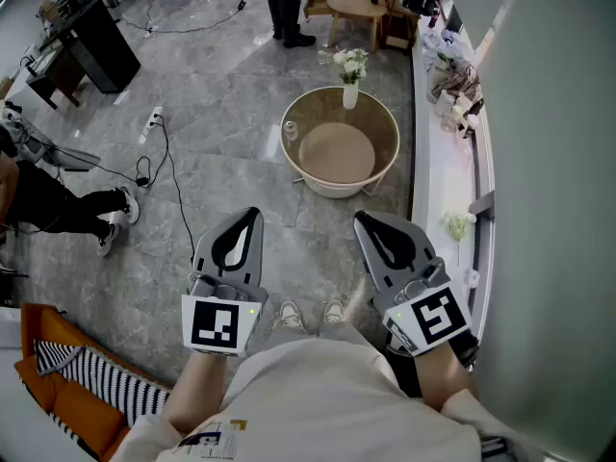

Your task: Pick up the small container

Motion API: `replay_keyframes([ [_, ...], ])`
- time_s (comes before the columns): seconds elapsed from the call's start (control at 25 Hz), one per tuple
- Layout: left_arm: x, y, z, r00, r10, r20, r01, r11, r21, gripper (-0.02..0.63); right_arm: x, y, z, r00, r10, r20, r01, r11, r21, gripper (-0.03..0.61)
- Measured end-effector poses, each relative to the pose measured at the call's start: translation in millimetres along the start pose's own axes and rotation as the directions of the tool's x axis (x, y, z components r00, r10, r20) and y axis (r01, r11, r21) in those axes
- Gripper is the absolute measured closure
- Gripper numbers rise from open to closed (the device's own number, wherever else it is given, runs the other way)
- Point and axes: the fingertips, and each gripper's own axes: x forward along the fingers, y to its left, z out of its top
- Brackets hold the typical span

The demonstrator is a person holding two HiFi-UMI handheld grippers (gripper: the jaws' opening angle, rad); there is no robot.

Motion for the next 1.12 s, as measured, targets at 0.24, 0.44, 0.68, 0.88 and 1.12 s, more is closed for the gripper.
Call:
replay_keyframes([
  [0.24, 18.1, -4.4, 8.5, 1.000, 0.003, -0.008, -0.003, 1.000, -0.005, 0.606, 0.6, -22.0, 1.5, 1.000, -0.002, -0.004, 0.002, 1.000, 0.009, 0.571],
  [0.44, 20.9, -10.6, 6.4, 1.000, 0.003, -0.018, -0.003, 1.000, -0.003, 0.606, -4.0, -30.2, -1.3, 1.000, -0.015, -0.002, 0.015, 1.000, 0.020, 0.571],
  [0.68, 31.3, -22.8, 1.0, 0.999, 0.021, -0.034, -0.021, 1.000, -0.001, 0.606, -10.5, -46.9, -13.6, 1.000, -0.009, -0.014, 0.010, 0.999, 0.030, 0.571],
  [0.88, 40.3, -31.2, -2.0, 0.998, 0.044, -0.038, -0.044, 0.999, 0.001, 0.606, -13.9, -61.2, -19.1, 1.000, 0.009, -0.013, -0.008, 0.999, 0.036, 0.571],
  [1.12, 45.8, -38.2, -11.8, 0.995, 0.088, -0.054, -0.090, 0.996, -0.025, 0.606, -17.7, -77.0, -29.6, 1.000, 0.013, -0.021, -0.012, 0.999, 0.032, 0.571],
])
